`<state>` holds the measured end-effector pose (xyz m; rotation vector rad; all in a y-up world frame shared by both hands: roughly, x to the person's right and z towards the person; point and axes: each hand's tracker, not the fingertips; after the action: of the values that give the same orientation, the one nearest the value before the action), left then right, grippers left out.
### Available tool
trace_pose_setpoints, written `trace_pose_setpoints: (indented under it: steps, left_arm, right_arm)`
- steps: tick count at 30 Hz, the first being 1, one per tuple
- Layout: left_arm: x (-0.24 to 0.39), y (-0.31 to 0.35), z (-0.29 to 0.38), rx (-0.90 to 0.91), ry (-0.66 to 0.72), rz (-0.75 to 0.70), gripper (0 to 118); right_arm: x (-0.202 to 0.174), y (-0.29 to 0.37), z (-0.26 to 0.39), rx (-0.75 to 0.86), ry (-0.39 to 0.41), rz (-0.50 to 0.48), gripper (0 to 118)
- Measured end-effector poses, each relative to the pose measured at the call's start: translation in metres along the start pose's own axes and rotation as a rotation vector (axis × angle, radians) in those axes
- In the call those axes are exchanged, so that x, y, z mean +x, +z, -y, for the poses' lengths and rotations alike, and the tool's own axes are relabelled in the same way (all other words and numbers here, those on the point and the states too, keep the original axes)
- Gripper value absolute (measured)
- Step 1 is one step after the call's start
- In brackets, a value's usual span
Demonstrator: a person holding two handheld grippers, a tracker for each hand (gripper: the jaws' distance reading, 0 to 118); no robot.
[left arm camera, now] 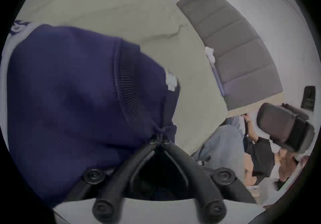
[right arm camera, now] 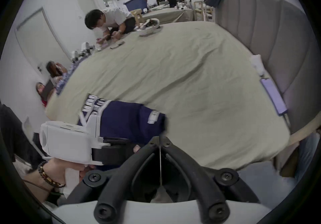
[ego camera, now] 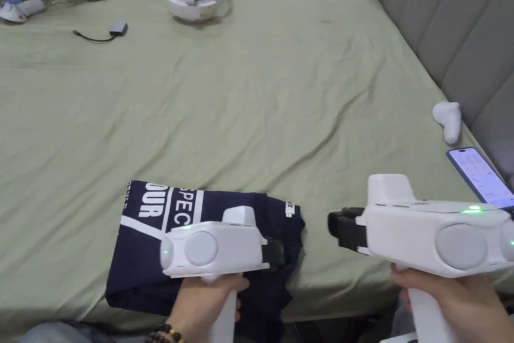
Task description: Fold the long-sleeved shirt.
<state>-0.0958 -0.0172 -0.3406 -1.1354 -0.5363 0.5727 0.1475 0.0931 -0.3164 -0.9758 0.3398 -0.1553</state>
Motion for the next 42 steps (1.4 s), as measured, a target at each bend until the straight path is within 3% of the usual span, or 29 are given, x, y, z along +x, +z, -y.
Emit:
trace_pose_setpoints:
  steps: [3,9,11,12,13,14,15,16,17,18,20,24,27,29,30,31,32,33,34,35,38,40,42]
  left_arm:
    - [-0.003,0.064,-0.010,0.139,-0.065,0.021,5]
    - [-0.068,0.174,-0.019,0.363,0.064,-0.123,5]
    - [-0.088,0.189,-0.018,0.365,0.075,-0.137,5]
    - [-0.105,0.197,-0.018,0.366,0.100,-0.126,13]
    - [-0.109,0.202,-0.017,0.375,0.135,-0.072,27]
    - [-0.120,0.207,-0.014,0.384,0.164,-0.027,54]
    - [-0.125,0.209,-0.010,0.399,0.189,-0.005,65]
    - [-0.133,0.210,-0.005,0.417,0.212,0.015,65]
    - [-0.139,0.208,-0.002,0.409,0.233,0.025,94]
    - [-0.141,0.204,-0.002,0.399,0.258,0.038,111]
    - [-0.142,0.196,0.001,0.417,0.318,0.083,109]
    - [-0.177,0.160,0.007,0.328,0.372,0.133,109]
    - [-0.174,0.129,-0.005,0.260,0.414,0.197,108]
    - [-0.166,0.115,-0.011,0.328,0.398,0.353,108]
    - [-0.153,0.111,-0.018,0.277,0.435,0.328,107]
    - [-0.146,0.102,-0.022,0.266,0.423,0.305,104]
    - [-0.136,0.099,-0.025,0.254,0.372,0.264,90]
    - [-0.128,0.095,-0.026,0.236,0.310,0.165,53]
    - [-0.120,0.092,-0.028,0.218,0.257,0.043,38]
    - [-0.115,0.092,-0.029,0.193,0.218,-0.005,38]
    - [-0.140,0.111,-0.042,0.190,0.221,0.084,33]
    - [-0.112,0.115,-0.029,0.217,0.178,0.055,33]
    - [-0.141,0.128,-0.040,0.245,0.207,0.042,33]
  right_arm:
    - [-0.023,-0.025,-0.008,-0.013,-0.025,-0.104,0]
    - [-0.057,-0.112,-0.002,-0.209,-0.212,-0.378,0]
    - [-0.052,-0.144,0.007,-0.271,-0.257,-0.411,0]
    - [-0.048,-0.155,0.013,-0.297,-0.269,-0.373,0]
    - [-0.043,-0.161,0.019,-0.308,-0.267,-0.318,0]
    - [-0.036,-0.161,0.023,-0.293,-0.263,-0.289,0]
    - [-0.031,-0.154,0.025,-0.285,-0.271,-0.302,0]
    - [-0.022,-0.150,0.026,-0.277,-0.306,-0.334,0]
    - [-0.017,-0.147,0.026,-0.276,-0.327,-0.327,0]
    - [-0.013,-0.144,0.025,-0.274,-0.319,-0.293,0]
    - [-0.007,-0.144,0.022,-0.260,-0.271,-0.264,0]
    - [-0.004,-0.150,0.021,-0.271,-0.306,-0.287,0]
    - [-0.007,-0.153,0.023,-0.267,-0.292,-0.278,0]
    - [-0.008,-0.154,0.023,-0.265,-0.290,-0.274,0]
    - [-0.008,-0.154,0.023,-0.265,-0.289,-0.272,0]
    - [-0.010,-0.150,0.025,-0.265,-0.287,-0.271,0]
    - [-0.010,-0.150,0.025,-0.266,-0.287,-0.272,0]
    - [-0.009,-0.151,0.025,-0.267,-0.288,-0.272,0]
    - [-0.008,-0.152,0.024,-0.271,-0.289,-0.273,0]
    - [-0.005,-0.154,0.022,-0.275,-0.292,-0.278,0]
    - [-0.010,-0.150,0.015,-0.291,-0.307,-0.272,0]
    - [-0.028,-0.136,0.006,-0.234,-0.202,-0.217,0]
    - [-0.054,-0.126,-0.005,-0.096,-0.024,-0.246,0]
